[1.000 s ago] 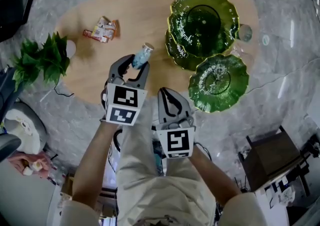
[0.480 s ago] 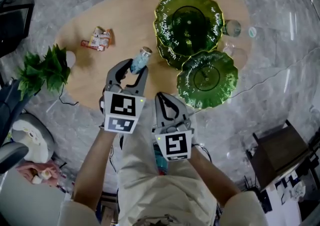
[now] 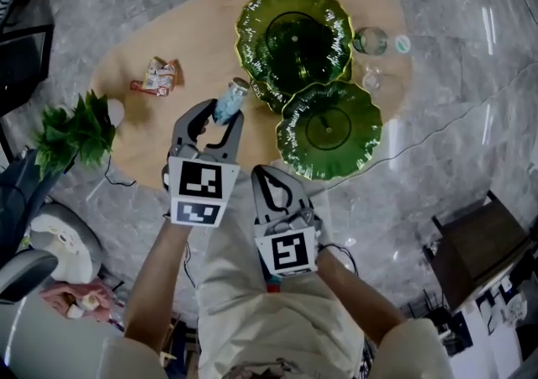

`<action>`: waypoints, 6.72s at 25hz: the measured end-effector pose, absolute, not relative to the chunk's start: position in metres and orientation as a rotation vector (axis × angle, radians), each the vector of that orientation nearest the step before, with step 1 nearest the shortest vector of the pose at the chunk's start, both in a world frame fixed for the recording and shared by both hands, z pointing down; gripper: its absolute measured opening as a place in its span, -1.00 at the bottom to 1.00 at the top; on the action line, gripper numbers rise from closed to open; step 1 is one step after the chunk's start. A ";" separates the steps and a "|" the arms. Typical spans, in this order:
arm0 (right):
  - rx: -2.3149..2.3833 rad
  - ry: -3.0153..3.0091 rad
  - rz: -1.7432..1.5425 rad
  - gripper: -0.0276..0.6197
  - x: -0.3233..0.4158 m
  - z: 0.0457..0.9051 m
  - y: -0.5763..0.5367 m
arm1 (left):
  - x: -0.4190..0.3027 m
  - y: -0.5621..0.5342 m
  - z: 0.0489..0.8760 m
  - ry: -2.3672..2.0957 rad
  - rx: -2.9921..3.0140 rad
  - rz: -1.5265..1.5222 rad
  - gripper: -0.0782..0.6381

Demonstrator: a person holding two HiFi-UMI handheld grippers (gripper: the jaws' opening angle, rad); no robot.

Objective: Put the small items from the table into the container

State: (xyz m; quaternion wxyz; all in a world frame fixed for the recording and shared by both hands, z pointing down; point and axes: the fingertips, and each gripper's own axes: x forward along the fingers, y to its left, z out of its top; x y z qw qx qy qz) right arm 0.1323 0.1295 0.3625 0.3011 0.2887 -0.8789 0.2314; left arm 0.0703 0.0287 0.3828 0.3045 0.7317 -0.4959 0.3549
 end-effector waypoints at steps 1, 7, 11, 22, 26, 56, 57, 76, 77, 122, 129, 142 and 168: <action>0.765 -2.335 0.616 -0.90 0.133 0.361 0.131 | 0.072 0.028 0.381 -1.311 1.943 0.944 -0.28; 0.749 -2.358 0.599 -0.89 0.137 0.352 0.141 | 0.082 0.020 0.377 -1.290 1.976 0.978 -0.28; 0.751 -2.366 0.613 -0.90 0.141 0.344 0.142 | 0.087 0.014 0.373 -1.281 1.992 0.984 -0.28; 0.790 -2.416 0.635 -0.90 0.144 0.311 0.130 | 0.097 -0.003 0.364 -1.262 2.021 1.000 -0.28; 0.810 -2.424 0.652 -0.90 0.149 0.299 0.124 | 0.100 -0.010 0.363 -1.256 2.027 1.007 -0.28; 1.021 -2.410 0.807 -0.90 0.172 0.275 0.101 | 0.132 -0.045 0.380 -1.178 2.050 1.043 -0.28; 1.027 -2.411 0.810 -0.90 0.172 0.275 0.100 | 0.133 -0.046 0.381 -1.177 2.053 1.041 -0.28; 1.022 -2.415 0.820 -0.90 0.176 0.272 0.098 | 0.133 -0.052 0.382 -1.190 2.057 1.041 -0.28; 1.021 -2.416 0.819 -0.90 0.175 0.272 0.098 | 0.132 -0.051 0.382 -1.191 2.054 1.039 -0.28; 0.762 -2.444 0.652 -0.90 0.068 0.275 0.154 | -0.024 0.035 0.373 -1.480 1.823 0.869 -0.57; 0.755 -2.405 0.627 -0.90 0.048 0.293 0.150 | -0.057 0.048 0.387 -1.501 1.778 0.854 -0.58; 0.735 -2.361 0.573 -0.90 0.017 0.324 0.134 | -0.101 0.048 0.416 -1.521 1.711 0.852 -0.58; 0.701 -2.292 0.540 -0.90 -0.032 0.415 0.097 | -0.144 0.054 0.480 -1.544 1.650 0.851 -0.49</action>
